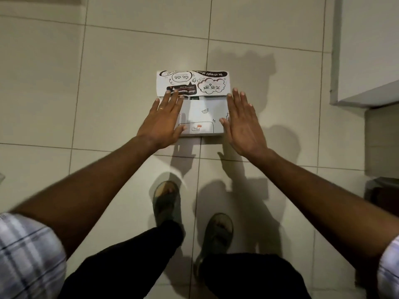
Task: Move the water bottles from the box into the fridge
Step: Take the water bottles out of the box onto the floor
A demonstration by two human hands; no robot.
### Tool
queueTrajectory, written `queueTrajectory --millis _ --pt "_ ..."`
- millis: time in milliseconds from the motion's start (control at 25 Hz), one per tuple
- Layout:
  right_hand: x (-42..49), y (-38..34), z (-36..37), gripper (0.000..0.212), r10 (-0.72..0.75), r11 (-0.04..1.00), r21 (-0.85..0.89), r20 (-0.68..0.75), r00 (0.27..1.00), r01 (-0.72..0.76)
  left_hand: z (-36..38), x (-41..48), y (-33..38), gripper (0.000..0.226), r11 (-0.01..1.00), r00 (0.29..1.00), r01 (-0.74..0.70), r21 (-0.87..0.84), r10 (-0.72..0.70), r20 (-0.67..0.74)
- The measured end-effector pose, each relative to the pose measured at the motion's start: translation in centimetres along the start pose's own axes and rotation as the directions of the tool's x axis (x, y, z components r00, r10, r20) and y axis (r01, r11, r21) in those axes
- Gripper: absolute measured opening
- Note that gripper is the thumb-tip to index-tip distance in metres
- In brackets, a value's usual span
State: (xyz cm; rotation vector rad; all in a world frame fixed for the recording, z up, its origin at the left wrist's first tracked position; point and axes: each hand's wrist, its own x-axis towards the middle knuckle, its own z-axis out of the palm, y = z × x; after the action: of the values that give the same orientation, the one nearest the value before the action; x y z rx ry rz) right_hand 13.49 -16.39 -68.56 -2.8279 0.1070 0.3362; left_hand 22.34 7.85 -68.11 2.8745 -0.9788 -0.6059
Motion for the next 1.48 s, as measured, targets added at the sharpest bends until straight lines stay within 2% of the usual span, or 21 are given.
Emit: queueTrajectory --millis 240,360,520,720,840,920,1000,1120,1320,1400,1480 --pt "6.7 4.8 9.5 0.063 -0.168 0.986 -0.036 -0.093 0.981 0.166 9.7 6.0 -6.1 0.08 0.991 0.99 -0.084 0.106 0.095 -0.108" --pt "9.4 5.3 12.8 0.062 -0.223 0.974 -0.076 -0.132 0.966 0.214 12.5 7.6 -8.6 0.079 0.99 0.984 -0.108 0.087 0.118 -0.13" --pt "10.6 5.2 13.8 0.047 -0.325 0.944 -0.142 -0.251 0.912 0.297 11.8 7.6 -9.1 0.071 0.976 0.947 -0.217 0.028 0.218 -0.238" --pt "5.8 4.8 9.3 0.029 -0.408 0.913 -0.138 -0.371 0.834 0.385 7.6 2.9 -6.7 0.047 0.935 0.872 -0.332 -0.127 0.253 -0.42" --pt "0.7 5.5 9.1 0.025 -0.46 0.885 -0.056 -0.249 0.852 0.462 8.3 -1.1 -5.7 0.039 0.92 0.907 -0.339 -0.195 0.266 -0.326" --pt "-1.4 6.4 11.1 0.033 -0.45 0.89 0.041 -0.081 0.889 0.454 10.8 -2.4 -5.5 0.043 0.916 0.942 -0.323 -0.236 0.287 -0.176" --pt "-2.1 7.3 14.1 0.044 -0.459 0.888 0.05 0.028 0.888 0.458 13.6 -2.4 -5.5 0.046 0.913 0.945 -0.327 -0.243 0.319 -0.075" --pt "0.0 7.5 17.4 0.045 -0.525 0.849 -0.041 0.046 0.85 0.527 16.9 0.2 -5.4 0.051 0.923 0.923 -0.379 -0.058 0.373 -0.093" --pt "6.2 4.2 18.0 0.061 -0.488 0.854 -0.169 0.061 0.87 0.491 18.0 4.7 -3.7 0.063 0.922 0.944 -0.285 0.264 0.318 -0.092" --pt "8.2 3.8 17.5 0.069 -0.503 0.841 -0.181 0.085 0.86 0.51 17.5 6.0 -3.6 0.063 0.917 0.947 -0.27 0.293 0.309 -0.094" --pt "9.7 3.7 16.4 0.064 -0.552 0.801 -0.224 0.082 0.83 0.555 16.3 6.9 -4.0 0.06 0.912 0.942 -0.266 0.312 0.314 -0.116"
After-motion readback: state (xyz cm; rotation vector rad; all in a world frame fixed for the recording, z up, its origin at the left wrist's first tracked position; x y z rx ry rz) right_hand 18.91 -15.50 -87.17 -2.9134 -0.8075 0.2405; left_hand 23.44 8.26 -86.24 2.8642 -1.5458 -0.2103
